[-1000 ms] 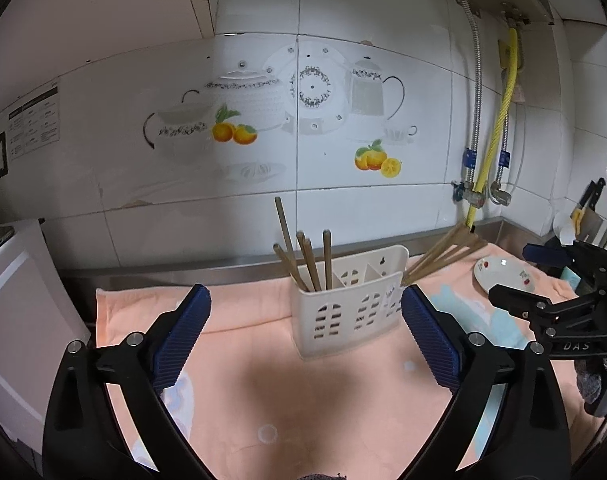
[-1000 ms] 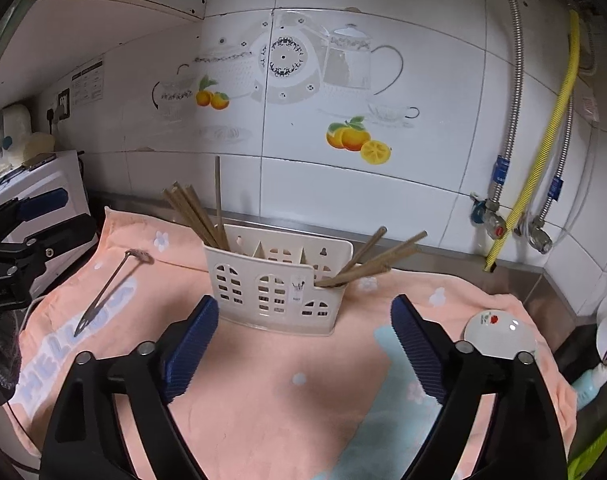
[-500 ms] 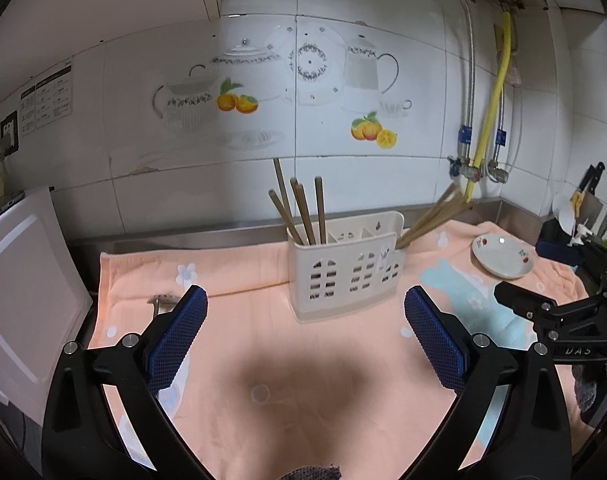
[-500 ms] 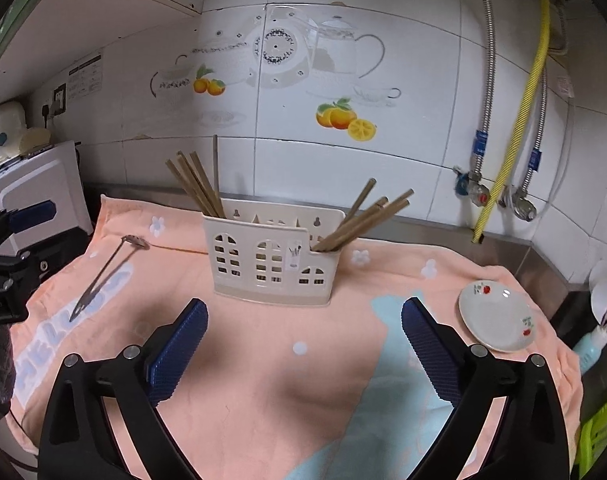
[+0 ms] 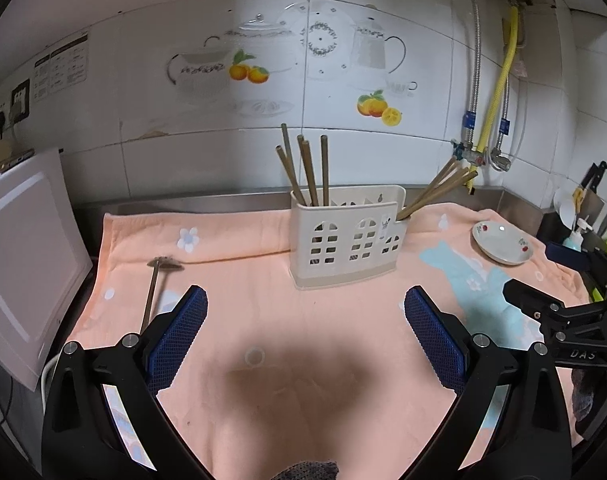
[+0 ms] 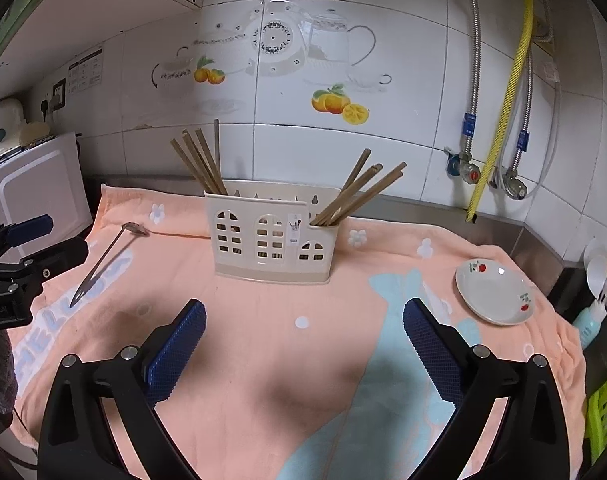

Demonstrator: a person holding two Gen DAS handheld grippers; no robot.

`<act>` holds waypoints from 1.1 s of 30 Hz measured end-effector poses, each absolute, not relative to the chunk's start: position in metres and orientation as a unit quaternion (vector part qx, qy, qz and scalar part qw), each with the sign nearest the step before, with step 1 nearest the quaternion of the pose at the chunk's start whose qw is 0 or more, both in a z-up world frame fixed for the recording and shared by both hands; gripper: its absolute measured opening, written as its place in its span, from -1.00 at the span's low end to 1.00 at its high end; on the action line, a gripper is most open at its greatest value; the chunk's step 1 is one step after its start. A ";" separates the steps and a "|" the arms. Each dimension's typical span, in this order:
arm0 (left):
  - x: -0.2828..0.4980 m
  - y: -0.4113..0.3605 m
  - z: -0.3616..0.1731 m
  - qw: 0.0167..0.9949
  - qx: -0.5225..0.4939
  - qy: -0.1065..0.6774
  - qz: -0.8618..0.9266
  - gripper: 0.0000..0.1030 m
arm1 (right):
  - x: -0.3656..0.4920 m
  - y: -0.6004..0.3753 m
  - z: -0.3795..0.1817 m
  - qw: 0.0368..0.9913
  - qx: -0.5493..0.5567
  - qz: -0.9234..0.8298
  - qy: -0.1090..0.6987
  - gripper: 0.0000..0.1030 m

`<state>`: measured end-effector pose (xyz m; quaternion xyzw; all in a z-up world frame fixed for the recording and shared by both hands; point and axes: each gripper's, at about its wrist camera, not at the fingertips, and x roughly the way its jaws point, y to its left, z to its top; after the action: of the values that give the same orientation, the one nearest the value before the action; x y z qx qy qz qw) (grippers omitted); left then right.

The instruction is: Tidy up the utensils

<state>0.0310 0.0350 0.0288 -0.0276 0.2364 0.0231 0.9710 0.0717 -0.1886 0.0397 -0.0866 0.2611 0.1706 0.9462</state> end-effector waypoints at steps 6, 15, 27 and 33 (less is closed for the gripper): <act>0.023 0.039 0.022 0.969 -0.037 0.242 0.028 0.90 | 0.064 -0.189 0.033 0.946 -0.082 0.169 0.264 0.86; 0.013 0.036 0.016 0.968 -0.034 0.248 0.033 0.90 | 0.054 -0.196 0.025 0.946 -0.068 0.166 0.270 0.86; 0.007 0.028 0.006 0.965 -0.029 0.261 0.029 0.90 | 0.049 -0.205 0.019 0.946 -0.061 0.163 0.275 0.86; 0.005 0.028 0.003 0.963 -0.026 0.266 0.032 0.90 | 0.048 -0.205 0.018 0.945 -0.061 0.166 0.276 0.86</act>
<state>0.0047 0.0281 0.0030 -0.0262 0.2659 0.0318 0.9631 0.0480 -0.2052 0.0176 -0.0605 0.2760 0.1655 0.9449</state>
